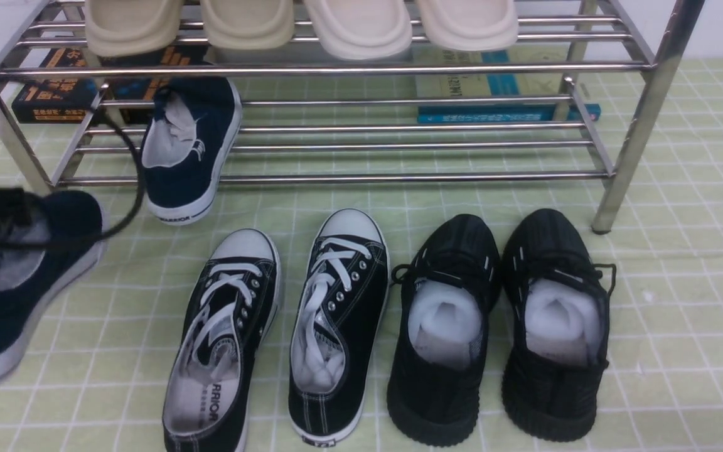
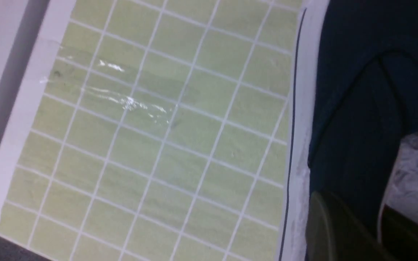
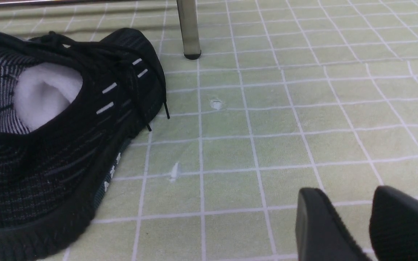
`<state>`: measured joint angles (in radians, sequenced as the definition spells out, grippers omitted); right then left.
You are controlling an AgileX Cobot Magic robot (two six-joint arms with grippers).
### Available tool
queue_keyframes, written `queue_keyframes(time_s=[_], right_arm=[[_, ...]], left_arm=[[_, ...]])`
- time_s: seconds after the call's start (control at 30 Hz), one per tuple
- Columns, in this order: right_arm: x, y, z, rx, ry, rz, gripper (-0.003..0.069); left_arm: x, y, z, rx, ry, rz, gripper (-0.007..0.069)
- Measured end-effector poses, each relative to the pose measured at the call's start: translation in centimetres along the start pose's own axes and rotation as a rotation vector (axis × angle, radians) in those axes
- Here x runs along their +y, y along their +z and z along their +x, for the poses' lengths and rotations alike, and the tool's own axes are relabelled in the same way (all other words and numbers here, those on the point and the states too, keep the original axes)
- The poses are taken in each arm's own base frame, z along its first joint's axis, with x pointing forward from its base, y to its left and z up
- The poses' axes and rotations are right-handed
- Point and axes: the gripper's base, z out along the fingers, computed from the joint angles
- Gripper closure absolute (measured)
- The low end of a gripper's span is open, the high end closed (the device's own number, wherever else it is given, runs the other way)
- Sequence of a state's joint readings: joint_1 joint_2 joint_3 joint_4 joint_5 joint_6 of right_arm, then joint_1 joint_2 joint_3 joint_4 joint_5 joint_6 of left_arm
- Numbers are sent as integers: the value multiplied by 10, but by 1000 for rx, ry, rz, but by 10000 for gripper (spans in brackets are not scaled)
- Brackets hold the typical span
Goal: Take the shoes off the shelf with your hand from the green coffee tablecloth.
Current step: 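Set the held shoe down on the floor in front of the rack with the left gripper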
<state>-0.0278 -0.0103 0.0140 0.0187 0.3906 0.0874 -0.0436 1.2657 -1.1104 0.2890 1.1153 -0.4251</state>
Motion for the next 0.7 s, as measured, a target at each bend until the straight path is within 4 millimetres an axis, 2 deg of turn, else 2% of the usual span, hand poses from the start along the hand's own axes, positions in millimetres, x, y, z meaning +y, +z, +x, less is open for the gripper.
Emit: queue_keyframes(time_s=[0.03,0.07,0.13,0.17,0.27,0.37,0.7], right_arm=[[0,0,0,0,0,0,420],[0,0,0,0,0,0,420],[0,0,0,0,0,0,420],[0,0,0,0,0,0,420],[0,0,0,0,0,0,420],[0,0,0,0,0,0,420],[0,0,0,0,0,0,420]], left_arm=[[0,10,11,10,12,4,586],[0,10,10,3,10,7,586],[-2,27,22,21,14,9,586],[-4,42,33,16,-2,17,586],[-5,58,42,-14,-40,22,586],[-3,63,45,-34,-81,5,586],[-1,55,37,-157,-103,19,585]])
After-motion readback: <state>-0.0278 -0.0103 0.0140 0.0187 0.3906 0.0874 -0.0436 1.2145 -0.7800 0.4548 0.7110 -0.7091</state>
